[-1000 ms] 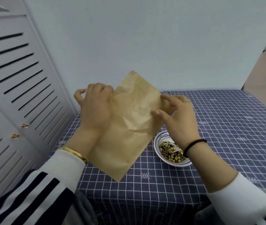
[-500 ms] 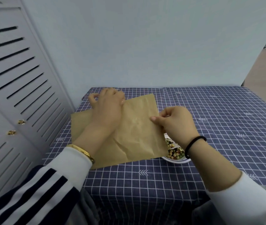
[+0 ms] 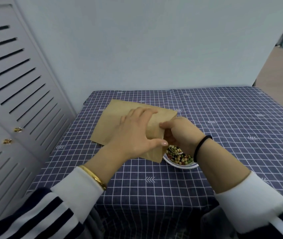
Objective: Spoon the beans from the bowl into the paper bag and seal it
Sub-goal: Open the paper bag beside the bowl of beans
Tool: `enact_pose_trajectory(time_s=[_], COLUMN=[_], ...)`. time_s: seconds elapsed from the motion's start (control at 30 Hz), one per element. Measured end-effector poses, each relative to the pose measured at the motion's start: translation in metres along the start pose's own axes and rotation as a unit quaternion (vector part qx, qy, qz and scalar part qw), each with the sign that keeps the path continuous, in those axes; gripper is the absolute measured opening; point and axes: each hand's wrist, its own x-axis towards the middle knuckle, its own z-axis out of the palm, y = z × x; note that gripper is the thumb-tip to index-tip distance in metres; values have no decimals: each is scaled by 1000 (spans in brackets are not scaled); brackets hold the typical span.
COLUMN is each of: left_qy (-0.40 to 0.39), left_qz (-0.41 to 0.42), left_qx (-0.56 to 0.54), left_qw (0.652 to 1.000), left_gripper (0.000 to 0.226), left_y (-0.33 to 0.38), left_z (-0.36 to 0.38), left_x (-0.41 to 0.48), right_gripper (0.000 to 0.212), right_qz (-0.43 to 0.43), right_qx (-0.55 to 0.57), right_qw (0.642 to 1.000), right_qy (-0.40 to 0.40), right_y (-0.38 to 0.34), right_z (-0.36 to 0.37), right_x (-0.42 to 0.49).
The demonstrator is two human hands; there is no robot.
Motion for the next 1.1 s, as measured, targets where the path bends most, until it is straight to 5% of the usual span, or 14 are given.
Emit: enact_pose_trajectory(time_s=[0.17, 0.4, 0.6, 0.83, 1.1], left_qy=[18, 20, 52, 76, 82], left_qz=[-40, -27, -45, -40, -56], left_qx=[17, -1, -15, -13, -48], left_qw=[999, 999, 998, 996, 994], left_gripper=[76, 25, 16, 15, 19], left_y=[12, 14, 17, 22, 27], left_z=[12, 2, 4, 5, 5], left_x=[-3, 1, 2, 1, 1], right_gripper=[17, 16, 21, 25, 47], right_qz=[-2, -11, -49, -125, -34], right_qx=[39, 24, 22, -226, -401], right_qw=[998, 998, 999, 942, 896], right_qy=[-47, -53, -10, 213, 186], right_y=[1, 3, 5, 20, 45], right_z=[2, 3, -11, -55, -81], right_x=[-3, -4, -7, -12, -31])
